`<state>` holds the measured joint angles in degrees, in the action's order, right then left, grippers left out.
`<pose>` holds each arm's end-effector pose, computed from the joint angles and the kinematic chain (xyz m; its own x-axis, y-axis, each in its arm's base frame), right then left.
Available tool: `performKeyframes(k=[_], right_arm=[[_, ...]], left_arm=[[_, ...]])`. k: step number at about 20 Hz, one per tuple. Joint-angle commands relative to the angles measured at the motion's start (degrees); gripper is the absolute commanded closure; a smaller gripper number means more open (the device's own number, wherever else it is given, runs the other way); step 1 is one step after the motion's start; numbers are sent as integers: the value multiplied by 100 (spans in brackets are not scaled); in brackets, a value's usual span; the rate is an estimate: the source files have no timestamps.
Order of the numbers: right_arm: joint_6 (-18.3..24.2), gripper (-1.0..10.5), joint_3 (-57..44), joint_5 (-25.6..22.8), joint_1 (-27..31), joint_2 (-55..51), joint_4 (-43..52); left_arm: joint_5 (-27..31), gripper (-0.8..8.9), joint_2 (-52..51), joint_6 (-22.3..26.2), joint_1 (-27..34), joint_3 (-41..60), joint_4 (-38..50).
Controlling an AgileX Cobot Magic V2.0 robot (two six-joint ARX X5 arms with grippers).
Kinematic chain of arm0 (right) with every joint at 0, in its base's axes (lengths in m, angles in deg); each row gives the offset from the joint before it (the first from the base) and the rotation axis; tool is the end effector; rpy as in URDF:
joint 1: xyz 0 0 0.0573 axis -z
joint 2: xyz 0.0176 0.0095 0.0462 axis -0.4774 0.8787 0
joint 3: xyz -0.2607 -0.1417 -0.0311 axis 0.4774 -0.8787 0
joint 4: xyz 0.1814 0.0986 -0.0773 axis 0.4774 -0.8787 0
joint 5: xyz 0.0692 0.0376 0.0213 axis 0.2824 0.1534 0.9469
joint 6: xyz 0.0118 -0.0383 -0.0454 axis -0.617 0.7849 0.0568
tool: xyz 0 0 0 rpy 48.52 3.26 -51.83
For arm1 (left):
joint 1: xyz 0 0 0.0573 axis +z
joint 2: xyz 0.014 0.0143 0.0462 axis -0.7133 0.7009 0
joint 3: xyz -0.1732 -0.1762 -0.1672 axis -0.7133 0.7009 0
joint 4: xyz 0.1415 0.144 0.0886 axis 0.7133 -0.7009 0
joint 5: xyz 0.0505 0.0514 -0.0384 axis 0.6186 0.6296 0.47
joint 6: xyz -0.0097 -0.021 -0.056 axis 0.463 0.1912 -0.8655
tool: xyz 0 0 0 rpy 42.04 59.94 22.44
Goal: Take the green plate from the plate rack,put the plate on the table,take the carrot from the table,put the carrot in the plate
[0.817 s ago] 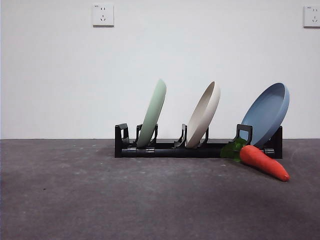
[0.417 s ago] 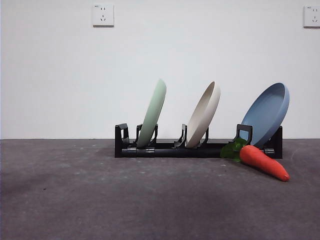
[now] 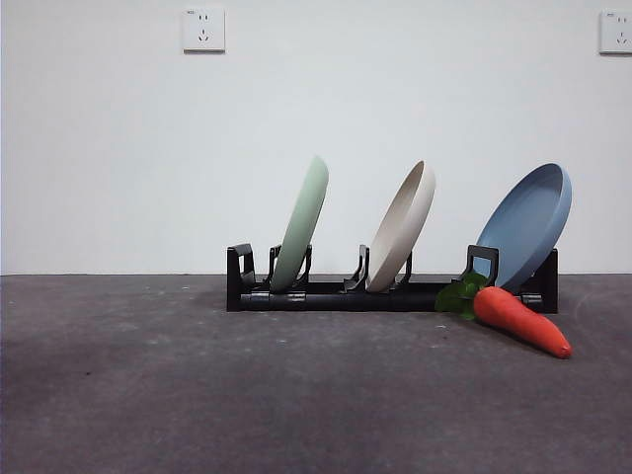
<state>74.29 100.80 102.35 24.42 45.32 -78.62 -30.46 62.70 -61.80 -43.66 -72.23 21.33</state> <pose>0.0466 0.0186 0.3490 0.6585 0.4313 -0.6167 -0.4322 0.8876 0.1592 0.0270 -0.0257 0.3168 0.6596 -0.6454 -0.3852 0.5504 0.7638 -0.3372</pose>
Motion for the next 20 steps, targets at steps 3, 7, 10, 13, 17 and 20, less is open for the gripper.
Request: performKeyframes(k=[3,7,10,13,17,20], right_arm=[[-125,312,2,4,-7,4,-39],[-140,312,2,4,-7,7,-116],[-146,314,2,4,-7,7,-118],[-146,316,4,4,-7,33,-118],[-168,316,2,4,-7,133,-120],[-175,316,2,7,-9,210,-120]], left_arm=[[-37,216,87,66,11,-144,-33],[-35,216,271,66,11,-192,181],[-28,216,586,61,-39,-234,481],[111,216,1102,-96,-315,-387,1115],[638,217,2229,-411,-1056,-831,2151],[1143,217,3344,-433,-1663,-1427,2562]])
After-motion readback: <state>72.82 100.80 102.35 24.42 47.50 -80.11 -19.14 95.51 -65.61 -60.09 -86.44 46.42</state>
